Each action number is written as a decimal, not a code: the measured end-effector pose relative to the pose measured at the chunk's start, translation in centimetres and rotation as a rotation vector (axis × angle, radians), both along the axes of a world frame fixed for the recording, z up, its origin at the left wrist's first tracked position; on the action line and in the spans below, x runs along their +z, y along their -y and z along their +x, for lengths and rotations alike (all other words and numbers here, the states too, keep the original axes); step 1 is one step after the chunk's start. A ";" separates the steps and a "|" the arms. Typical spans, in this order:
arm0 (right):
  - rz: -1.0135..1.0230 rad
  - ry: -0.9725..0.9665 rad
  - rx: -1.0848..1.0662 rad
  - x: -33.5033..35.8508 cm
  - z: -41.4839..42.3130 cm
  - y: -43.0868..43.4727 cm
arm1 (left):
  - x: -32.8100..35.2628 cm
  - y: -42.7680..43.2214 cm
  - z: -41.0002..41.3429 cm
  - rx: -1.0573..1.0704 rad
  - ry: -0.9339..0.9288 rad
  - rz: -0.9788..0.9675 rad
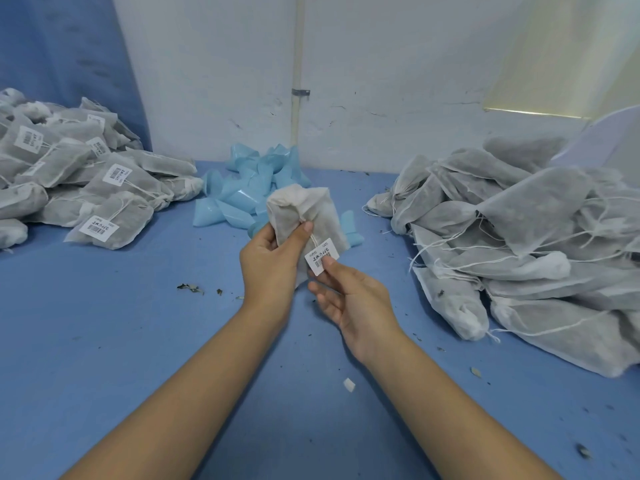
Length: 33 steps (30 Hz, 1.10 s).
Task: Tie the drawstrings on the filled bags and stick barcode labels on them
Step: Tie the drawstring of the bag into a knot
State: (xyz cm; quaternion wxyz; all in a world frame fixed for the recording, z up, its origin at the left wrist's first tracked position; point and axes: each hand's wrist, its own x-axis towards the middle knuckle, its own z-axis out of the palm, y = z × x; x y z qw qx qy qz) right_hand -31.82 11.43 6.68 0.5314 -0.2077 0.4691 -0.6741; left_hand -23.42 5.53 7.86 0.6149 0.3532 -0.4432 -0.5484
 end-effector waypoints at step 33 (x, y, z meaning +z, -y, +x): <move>-0.182 0.022 -0.106 -0.6 -2.0 0.5 | -1.0 0.9 0.9 -0.470 0.027 0.101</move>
